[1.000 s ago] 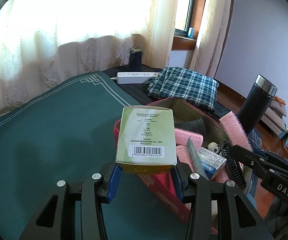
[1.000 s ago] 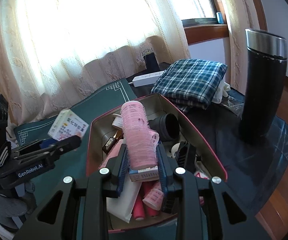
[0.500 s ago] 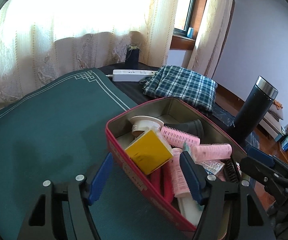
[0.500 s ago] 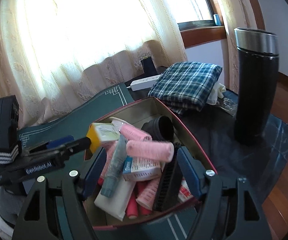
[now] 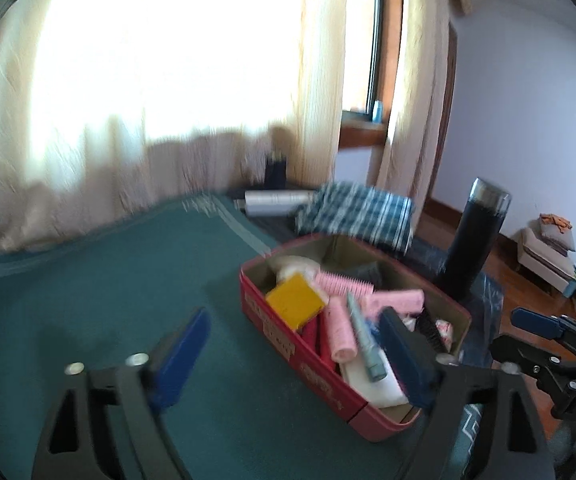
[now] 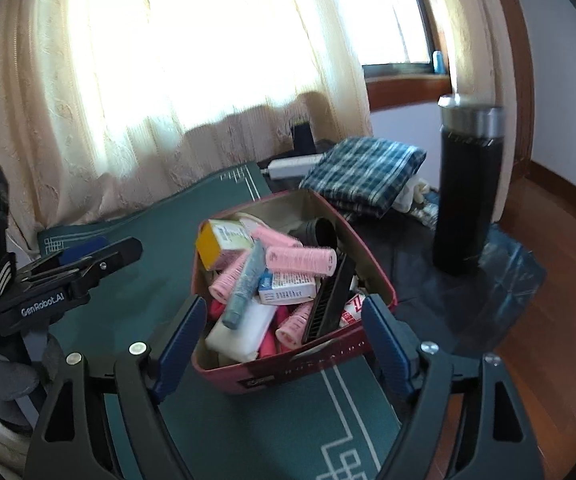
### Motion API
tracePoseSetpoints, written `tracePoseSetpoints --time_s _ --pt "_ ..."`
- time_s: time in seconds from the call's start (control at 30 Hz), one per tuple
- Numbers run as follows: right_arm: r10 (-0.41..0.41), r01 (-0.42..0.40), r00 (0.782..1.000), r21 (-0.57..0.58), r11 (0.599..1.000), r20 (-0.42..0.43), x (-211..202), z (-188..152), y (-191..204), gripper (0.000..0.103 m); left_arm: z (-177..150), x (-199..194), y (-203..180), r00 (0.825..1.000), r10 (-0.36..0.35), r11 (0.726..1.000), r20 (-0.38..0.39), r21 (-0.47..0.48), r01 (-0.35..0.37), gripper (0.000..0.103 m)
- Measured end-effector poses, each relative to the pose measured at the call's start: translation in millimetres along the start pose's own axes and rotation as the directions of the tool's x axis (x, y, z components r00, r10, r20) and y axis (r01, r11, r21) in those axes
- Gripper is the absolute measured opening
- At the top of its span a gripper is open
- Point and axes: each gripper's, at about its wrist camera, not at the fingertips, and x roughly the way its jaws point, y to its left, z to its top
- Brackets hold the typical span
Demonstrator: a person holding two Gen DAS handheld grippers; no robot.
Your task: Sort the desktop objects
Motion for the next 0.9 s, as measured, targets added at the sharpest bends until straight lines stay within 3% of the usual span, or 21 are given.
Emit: tracePoseSetpoints --time_s 0.07,0.1,0.13,0.2,0.27,0.47,0.9 --pt "-0.035 0.038 0.996 -0.035 0.999 0.081 -21 0 12 0.091 0 -28 -8 0.994 0.044 0.999 0.098 0.016 -0.046 0.103" --pt "-0.053 0.059 0.993 -0.048 0.997 0.109 -27 -1 17 0.103 0 -37 -12 0.990 0.055 0.998 0.129 0.024 -0.058 0.103" --pt "-0.070 0.079 0.988 -0.062 0.995 0.136 -30 -5 21 0.103 -2 -44 -15 0.985 0.065 0.997 0.159 0.033 -0.071 0.103" --pt "-0.099 0.103 0.994 -0.076 0.992 0.055 -19 -12 23 0.103 -12 -55 -23 0.974 0.116 0.991 0.193 0.048 -0.127 0.103" --pt "-0.106 0.104 0.994 -0.059 0.993 -0.031 -6 -20 20 0.103 -19 -53 -29 0.974 0.145 0.985 0.172 0.066 -0.159 0.103" --pt "-0.146 0.146 0.986 -0.007 0.989 -0.079 -8 -36 6 0.103 -37 -43 -30 0.995 0.088 0.994 0.041 0.061 -0.090 0.103" --pt "-0.144 0.145 0.984 -0.002 0.989 -0.107 -9 -46 4 0.103 -42 -40 -45 0.997 0.074 0.994 -0.002 0.079 -0.073 0.103"
